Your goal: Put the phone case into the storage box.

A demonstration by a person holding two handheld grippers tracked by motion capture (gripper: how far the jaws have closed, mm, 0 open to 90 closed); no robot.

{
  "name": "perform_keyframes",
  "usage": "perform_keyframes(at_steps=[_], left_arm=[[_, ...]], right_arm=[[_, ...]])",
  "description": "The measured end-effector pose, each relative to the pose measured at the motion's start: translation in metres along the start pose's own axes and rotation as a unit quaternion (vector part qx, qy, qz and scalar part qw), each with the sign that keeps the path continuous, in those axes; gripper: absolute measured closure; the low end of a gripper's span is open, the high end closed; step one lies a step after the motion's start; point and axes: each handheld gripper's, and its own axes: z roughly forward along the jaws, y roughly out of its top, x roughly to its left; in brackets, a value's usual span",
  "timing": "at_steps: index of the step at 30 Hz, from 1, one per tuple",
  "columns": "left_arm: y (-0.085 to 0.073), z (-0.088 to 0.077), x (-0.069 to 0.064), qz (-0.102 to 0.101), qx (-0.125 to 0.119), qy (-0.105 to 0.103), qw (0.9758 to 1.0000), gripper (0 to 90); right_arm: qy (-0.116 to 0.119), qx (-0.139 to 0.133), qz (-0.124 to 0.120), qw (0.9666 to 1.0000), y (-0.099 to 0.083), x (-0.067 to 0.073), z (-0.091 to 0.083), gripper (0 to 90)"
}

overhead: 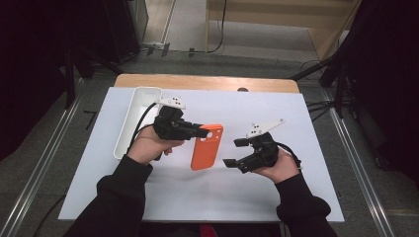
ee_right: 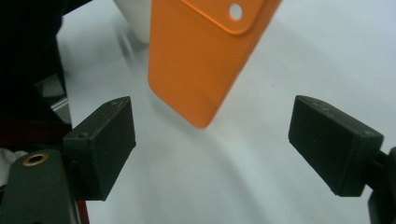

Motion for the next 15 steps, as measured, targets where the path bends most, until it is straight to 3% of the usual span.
perform_keyframes(at_steps=[8, 12, 15], left_arm=[[-0.002, 0.006, -0.009, 0.03, 0.018, -0.021, 0.9992, 76.8], [-0.003, 0.007, -0.01, 0.026, 0.025, -0.045, 0.9983, 76.7], [-0.004, 0.008, -0.011, 0.033, 0.031, -0.052, 0.9976, 76.7]], right_arm=[[0.011, 0.004, -0.018, 0.9998, 0.003, -0.003, -0.006, 13.6], [0.024, 0.001, -0.02, 0.9995, 0.003, -0.006, -0.01, 14.0], [0.018, 0.002, -0.02, 0.9996, 0.004, -0.008, -0.013, 14.8]])
